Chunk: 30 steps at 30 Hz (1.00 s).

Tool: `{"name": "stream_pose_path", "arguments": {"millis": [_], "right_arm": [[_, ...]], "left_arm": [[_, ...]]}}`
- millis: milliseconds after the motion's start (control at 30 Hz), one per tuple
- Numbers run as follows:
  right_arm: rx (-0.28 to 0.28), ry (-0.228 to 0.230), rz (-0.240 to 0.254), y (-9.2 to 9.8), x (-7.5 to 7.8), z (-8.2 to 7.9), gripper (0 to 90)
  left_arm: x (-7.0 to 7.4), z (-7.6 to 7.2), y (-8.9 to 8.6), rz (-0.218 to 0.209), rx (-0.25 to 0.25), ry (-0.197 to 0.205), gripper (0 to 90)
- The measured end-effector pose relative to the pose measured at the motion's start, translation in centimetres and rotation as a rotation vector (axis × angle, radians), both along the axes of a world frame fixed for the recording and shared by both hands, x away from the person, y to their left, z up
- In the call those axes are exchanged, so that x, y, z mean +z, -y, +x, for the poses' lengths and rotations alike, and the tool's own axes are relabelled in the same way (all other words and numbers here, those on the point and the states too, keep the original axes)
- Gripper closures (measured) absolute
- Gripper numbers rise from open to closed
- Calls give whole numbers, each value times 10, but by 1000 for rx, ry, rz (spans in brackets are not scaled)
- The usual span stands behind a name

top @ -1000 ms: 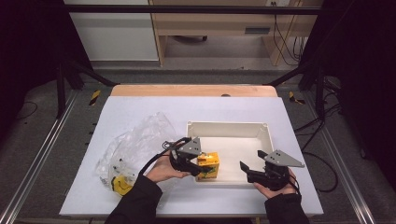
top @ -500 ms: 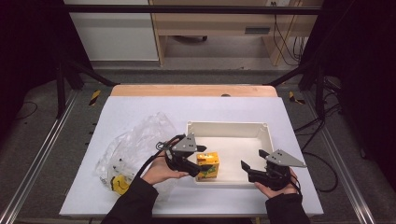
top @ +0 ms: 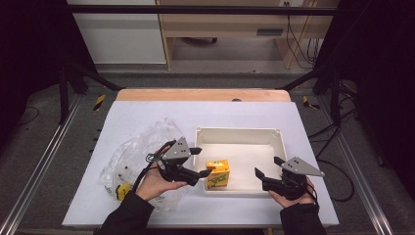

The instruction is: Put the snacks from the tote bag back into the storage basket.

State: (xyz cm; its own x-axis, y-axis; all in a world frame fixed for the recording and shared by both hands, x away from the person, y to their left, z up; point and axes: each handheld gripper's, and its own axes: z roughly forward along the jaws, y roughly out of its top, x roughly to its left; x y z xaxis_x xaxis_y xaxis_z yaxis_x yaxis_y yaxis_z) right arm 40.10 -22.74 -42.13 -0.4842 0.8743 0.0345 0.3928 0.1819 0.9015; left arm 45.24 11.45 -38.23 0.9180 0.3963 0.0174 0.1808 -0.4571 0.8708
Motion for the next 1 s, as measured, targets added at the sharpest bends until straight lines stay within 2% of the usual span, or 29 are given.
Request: {"name": "stream_pose_path", "arguments": {"millis": [200,433,700,1000], "right_arm": [[-8,-1,2,2,0,0,208],[-24,-1,7,5,0,0,172],[-44,5,15,10,3,0,146],[-79,11,18,21,3,0,129]], "left_arm": [[-1,-7,-23,-13,105,14,220],[-9,-13,-61,-50,223,17,197],[-17,-20,-101,-83,330,12,187],[-27,-29,-140,-87,444,0,171]]}}
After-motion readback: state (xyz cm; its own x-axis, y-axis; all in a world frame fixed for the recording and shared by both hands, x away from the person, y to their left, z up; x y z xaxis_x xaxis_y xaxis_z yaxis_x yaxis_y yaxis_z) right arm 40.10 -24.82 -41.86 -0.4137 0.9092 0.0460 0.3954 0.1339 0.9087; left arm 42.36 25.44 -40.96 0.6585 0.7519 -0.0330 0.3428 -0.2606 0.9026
